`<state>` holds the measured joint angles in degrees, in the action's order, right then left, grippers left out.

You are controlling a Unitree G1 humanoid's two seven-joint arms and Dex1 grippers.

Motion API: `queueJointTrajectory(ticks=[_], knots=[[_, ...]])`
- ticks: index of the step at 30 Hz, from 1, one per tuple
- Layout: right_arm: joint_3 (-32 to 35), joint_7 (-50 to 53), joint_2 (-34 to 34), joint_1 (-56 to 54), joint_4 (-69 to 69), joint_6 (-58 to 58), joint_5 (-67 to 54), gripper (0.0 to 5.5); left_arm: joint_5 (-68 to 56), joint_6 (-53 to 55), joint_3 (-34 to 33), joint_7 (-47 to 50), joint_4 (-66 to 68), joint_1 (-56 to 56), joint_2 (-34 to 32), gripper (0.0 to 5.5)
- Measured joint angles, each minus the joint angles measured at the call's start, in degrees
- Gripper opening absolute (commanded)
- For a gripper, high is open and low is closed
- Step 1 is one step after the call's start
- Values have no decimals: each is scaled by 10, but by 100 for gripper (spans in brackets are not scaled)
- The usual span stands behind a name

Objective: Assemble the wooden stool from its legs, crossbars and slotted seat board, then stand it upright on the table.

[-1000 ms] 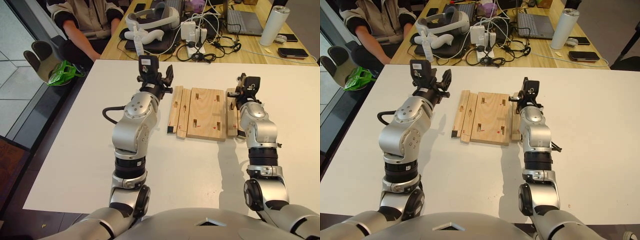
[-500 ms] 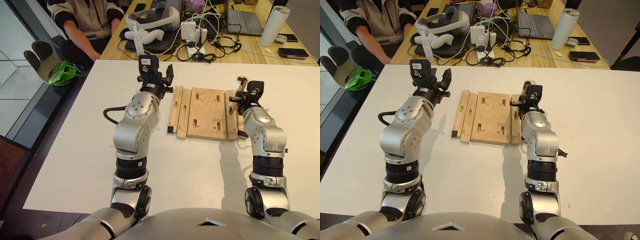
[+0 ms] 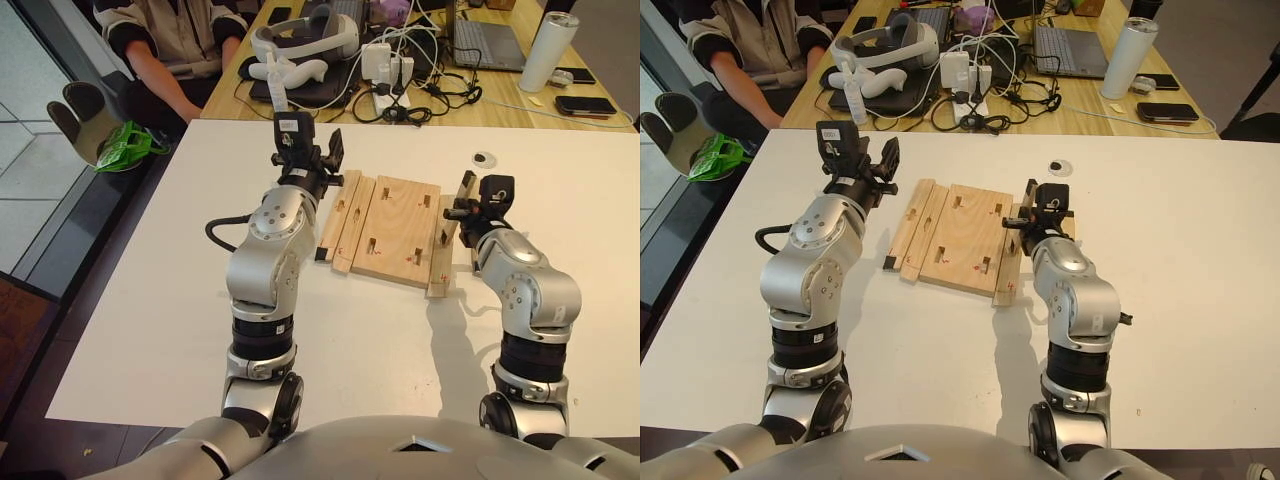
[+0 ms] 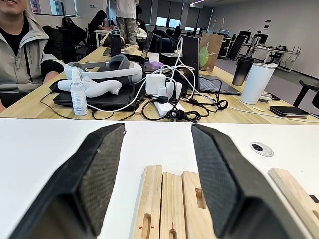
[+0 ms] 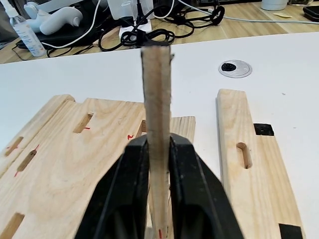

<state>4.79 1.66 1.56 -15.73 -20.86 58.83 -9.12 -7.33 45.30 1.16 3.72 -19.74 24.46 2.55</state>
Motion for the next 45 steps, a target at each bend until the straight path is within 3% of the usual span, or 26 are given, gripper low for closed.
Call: queueJointTrajectory(ticks=[9,16,22,39,42,45], knots=[[-77,-185,113,-110,-26,-123,-29,40,1,-73,-55,-20,110,100,-55,247],[-121,-259,120,-115,12,-172,-51,40,-5,-108,-27,-24,159,158,-11,247],[-130,-261,117,-122,58,-214,-45,40,-12,-84,11,-37,125,124,13,247],[-140,-254,100,-137,103,-247,-23,40,-12,-62,18,-57,97,119,13,247],[-138,-211,96,-137,98,-234,2,40,-12,-61,12,-58,96,116,5,247],[-108,-101,79,-125,61,-148,54,40,-11,-60,-23,-52,88,100,-24,247]])
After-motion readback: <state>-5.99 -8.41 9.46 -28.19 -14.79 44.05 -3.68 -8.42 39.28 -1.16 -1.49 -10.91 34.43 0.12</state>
